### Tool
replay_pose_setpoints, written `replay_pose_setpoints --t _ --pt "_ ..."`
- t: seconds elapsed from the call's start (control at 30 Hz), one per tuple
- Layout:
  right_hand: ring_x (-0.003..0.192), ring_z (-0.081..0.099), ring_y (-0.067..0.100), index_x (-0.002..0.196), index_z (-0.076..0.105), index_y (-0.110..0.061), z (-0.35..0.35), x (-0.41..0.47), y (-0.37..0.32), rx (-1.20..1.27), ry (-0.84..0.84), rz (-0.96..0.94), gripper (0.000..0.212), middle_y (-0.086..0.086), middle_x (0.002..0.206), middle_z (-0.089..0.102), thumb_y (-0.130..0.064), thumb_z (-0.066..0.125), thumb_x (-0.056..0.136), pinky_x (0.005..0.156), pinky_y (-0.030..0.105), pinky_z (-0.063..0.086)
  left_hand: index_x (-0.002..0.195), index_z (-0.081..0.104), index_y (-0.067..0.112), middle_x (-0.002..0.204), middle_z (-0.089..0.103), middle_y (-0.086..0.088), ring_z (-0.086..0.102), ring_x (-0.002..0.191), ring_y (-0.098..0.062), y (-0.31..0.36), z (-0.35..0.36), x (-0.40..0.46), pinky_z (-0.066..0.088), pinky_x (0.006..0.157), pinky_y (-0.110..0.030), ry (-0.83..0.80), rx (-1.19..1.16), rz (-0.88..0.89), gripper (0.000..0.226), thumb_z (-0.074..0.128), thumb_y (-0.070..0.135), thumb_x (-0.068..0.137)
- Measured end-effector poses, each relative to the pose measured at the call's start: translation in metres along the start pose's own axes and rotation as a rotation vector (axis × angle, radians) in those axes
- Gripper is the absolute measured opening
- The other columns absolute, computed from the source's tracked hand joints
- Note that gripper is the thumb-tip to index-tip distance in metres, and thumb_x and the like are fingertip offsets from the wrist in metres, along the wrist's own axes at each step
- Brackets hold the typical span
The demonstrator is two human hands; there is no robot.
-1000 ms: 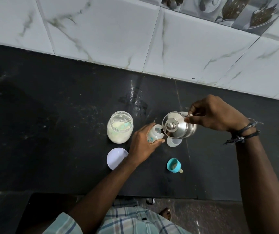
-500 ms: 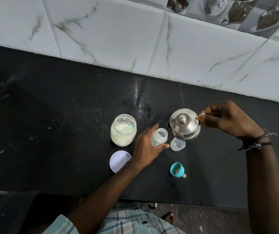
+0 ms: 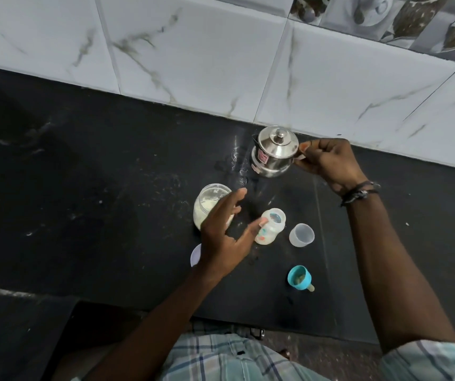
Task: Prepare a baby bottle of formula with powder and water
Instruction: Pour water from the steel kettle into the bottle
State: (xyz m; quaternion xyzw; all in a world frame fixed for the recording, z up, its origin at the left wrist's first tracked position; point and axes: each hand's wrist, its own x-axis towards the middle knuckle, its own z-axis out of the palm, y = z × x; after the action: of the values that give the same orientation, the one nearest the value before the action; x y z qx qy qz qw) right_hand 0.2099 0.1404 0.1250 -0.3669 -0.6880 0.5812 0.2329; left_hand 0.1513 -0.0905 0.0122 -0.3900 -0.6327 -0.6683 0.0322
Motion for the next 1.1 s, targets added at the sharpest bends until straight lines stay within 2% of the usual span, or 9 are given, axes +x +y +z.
replay_pose_setpoints --t 0.1,0.17,0.3,0.4,0.47,0.6,0.67,0.8,1.1 --pt "0.072 0.066 0.017 0.076 0.066 -0.001 0.023 0.024 0.008 0.032 -0.007 0.038 0.020 0.012 0.080 0.066 -0.001 0.058 0.095 0.086 0.036 0.059 0.103 0.070 0.009 0.095 0.070 0.005 0.065 0.080 -0.011 -0.008 -0.019 0.006 0.051 0.063 -0.024 0.187 0.044 -0.013 0.034 0.073 0.039 0.089" --pt "0.075 0.065 0.019 0.070 0.065 -0.002 0.036 0.041 0.012 0.028 -0.005 0.049 0.025 0.010 0.082 0.068 0.001 0.059 0.094 0.086 0.036 0.059 0.100 0.069 0.019 0.083 0.068 0.006 0.062 0.068 -0.013 -0.019 -0.033 0.008 0.048 0.056 -0.025 0.273 0.058 -0.071 0.026 0.069 0.043 0.091" --pt "0.083 0.065 0.024 0.063 0.060 0.000 0.055 0.071 0.017 0.047 0.011 0.088 0.027 0.010 0.083 0.069 0.007 0.060 0.090 0.082 0.038 0.060 0.097 0.071 0.020 0.078 0.069 0.011 0.066 0.068 -0.009 -0.054 -0.061 0.007 0.055 0.062 -0.030 0.380 0.079 -0.257 0.022 0.070 0.041 0.089" --pt "0.085 0.063 0.029 0.062 0.059 0.000 0.063 0.089 0.022 0.046 0.030 0.126 0.026 0.013 0.083 0.068 0.009 0.061 0.087 0.090 0.045 0.057 0.094 0.071 0.017 0.076 0.069 0.007 0.065 0.067 -0.008 -0.081 -0.076 0.001 0.055 0.064 -0.030 0.355 0.126 -0.413 0.037 0.067 0.053 0.085" --pt "0.085 0.060 0.031 0.063 0.059 0.001 0.068 0.098 0.028 0.039 0.039 0.147 0.024 0.013 0.081 0.066 0.012 0.060 0.085 0.092 0.047 0.053 0.094 0.071 0.019 0.074 0.069 0.010 0.063 0.066 -0.004 -0.091 -0.082 -0.003 0.053 0.063 -0.024 0.317 0.108 -0.502 0.044 0.064 0.060 0.081" --pt "0.077 0.063 0.024 0.070 0.063 0.003 0.073 0.107 0.040 0.041 0.046 0.179 0.019 0.010 0.081 0.066 0.015 0.059 0.084 0.077 0.033 0.059 0.092 0.070 0.025 0.071 0.067 0.015 0.060 0.064 0.002 -0.098 -0.083 -0.005 0.047 0.061 -0.013 0.300 0.117 -0.499 0.038 0.063 0.061 0.082" --pt "0.071 0.062 0.020 0.071 0.063 0.003 0.073 0.108 0.044 0.072 0.052 0.191 0.018 0.010 0.081 0.065 0.017 0.058 0.083 0.066 0.024 0.059 0.091 0.069 0.027 0.071 0.067 0.012 0.062 0.065 -0.001 -0.101 -0.082 -0.005 0.048 0.061 -0.014 0.298 0.139 -0.474 0.038 0.063 0.063 0.083" --pt "0.067 0.062 0.018 0.071 0.062 0.004 0.073 0.109 0.052 0.103 0.060 0.200 0.020 0.011 0.081 0.064 0.019 0.056 0.083 0.057 0.020 0.056 0.091 0.067 0.032 0.073 0.067 0.007 0.063 0.066 -0.010 -0.108 -0.082 -0.007 0.050 0.060 -0.019 0.292 0.182 -0.421 0.041 0.059 0.071 0.083" --pt "0.070 0.062 0.019 0.070 0.061 0.002 0.077 0.112 0.059 0.121 0.071 0.211 0.021 0.010 0.081 0.064 0.016 0.055 0.085 0.075 0.031 0.058 0.093 0.067 0.030 0.072 0.067 0.005 0.063 0.067 -0.013 -0.110 -0.081 -0.007 0.053 0.061 -0.028 0.266 0.222 -0.387 0.040 0.060 0.069 0.085"
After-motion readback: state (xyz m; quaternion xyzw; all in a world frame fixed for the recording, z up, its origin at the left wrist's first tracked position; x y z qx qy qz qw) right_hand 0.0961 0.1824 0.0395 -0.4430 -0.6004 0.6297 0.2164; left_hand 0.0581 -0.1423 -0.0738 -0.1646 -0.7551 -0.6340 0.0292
